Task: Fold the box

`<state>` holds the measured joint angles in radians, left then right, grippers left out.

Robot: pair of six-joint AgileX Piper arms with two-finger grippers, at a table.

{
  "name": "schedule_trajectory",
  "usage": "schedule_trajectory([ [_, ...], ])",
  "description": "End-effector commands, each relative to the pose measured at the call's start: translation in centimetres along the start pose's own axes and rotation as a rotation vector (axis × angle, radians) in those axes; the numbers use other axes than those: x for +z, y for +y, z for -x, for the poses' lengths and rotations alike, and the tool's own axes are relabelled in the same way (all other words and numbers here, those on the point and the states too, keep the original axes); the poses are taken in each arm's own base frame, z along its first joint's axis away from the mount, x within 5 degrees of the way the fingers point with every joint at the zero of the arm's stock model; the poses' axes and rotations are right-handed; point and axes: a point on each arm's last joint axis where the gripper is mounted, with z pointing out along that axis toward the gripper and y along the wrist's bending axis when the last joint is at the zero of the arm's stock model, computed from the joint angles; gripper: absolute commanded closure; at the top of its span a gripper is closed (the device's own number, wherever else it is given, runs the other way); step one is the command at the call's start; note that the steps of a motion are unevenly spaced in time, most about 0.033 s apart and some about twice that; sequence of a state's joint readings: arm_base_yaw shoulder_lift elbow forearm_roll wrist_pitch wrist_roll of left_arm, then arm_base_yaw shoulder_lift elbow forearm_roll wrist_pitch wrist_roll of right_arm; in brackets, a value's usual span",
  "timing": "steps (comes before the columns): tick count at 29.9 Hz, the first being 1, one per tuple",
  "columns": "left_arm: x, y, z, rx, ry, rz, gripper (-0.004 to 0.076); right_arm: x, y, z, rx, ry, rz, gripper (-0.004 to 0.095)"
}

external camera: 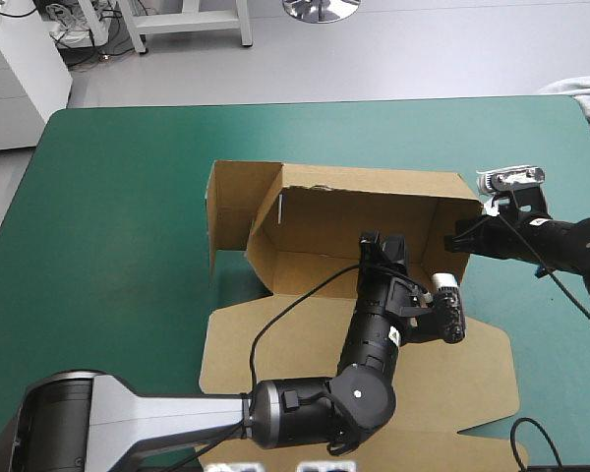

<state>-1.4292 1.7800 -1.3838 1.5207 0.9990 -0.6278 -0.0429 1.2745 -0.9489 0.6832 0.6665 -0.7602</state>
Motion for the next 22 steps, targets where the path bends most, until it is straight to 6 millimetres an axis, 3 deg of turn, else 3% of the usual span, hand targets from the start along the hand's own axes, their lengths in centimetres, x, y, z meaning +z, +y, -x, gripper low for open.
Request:
schedule_trajectory([
  [1, -2.4, 5.3, 0.4, -0.099, -0.087, 0.1, 0.0726, -0.5, -0.2, 0.6, -0.049, -0.013, -0.025, 0.0923],
  [12, -6.1, 13.8, -1.2, -0.345, -0.24, 0.147, 0.0726, -0.5, 0.0, 0.4, -0.03, 0.009, -0.005, 0.0923],
  [22, -5.1, 22.1, -9.1, -0.662, -0.159, 0.187, 0.0726, -0.5, 0.1, 0.3, -0.027, 0.019, 0.005, 0.0923],
])
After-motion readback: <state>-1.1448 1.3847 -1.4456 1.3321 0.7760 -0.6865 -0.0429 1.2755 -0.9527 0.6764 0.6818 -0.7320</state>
